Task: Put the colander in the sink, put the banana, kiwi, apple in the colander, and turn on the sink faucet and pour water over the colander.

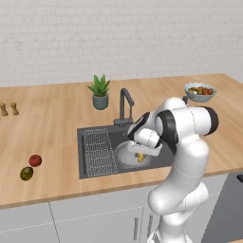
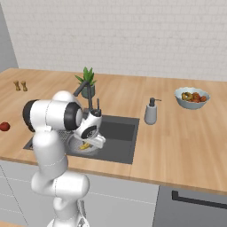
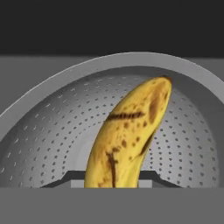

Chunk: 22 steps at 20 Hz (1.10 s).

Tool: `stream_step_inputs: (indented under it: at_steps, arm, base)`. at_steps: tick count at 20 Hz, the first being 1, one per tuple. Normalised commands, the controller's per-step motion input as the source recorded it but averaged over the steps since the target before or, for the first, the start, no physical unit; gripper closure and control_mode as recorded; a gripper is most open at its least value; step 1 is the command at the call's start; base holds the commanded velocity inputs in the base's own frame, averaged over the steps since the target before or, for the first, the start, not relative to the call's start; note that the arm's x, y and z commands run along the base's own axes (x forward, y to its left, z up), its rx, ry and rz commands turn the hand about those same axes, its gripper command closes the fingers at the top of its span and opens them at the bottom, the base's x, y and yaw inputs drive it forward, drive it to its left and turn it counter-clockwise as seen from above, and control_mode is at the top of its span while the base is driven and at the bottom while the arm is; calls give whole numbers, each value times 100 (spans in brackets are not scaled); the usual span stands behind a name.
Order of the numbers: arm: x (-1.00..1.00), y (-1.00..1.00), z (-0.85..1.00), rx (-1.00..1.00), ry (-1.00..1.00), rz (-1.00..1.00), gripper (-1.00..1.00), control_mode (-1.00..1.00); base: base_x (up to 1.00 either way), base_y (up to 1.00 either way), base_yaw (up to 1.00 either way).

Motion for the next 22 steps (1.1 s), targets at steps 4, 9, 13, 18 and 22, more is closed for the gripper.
stream_step_inputs:
  at_steps: [4, 9, 13, 18, 22]
  arm:
    - [10, 0, -13, 0, 0, 0, 100, -100]
    - [1, 8, -10, 0, 0, 0, -100, -100]
    - [0, 16, -7, -2, 0, 0, -100, -100]
    - [-9, 7, 1, -4, 0, 0, -100, -100]
    - [-24, 0, 18, -2, 0, 0, -100, -100]
  base:
    - [0, 0, 0]
    - [0, 0, 0]
    - [0, 0, 0]
    - [0, 0, 0]
    - [0, 0, 0]
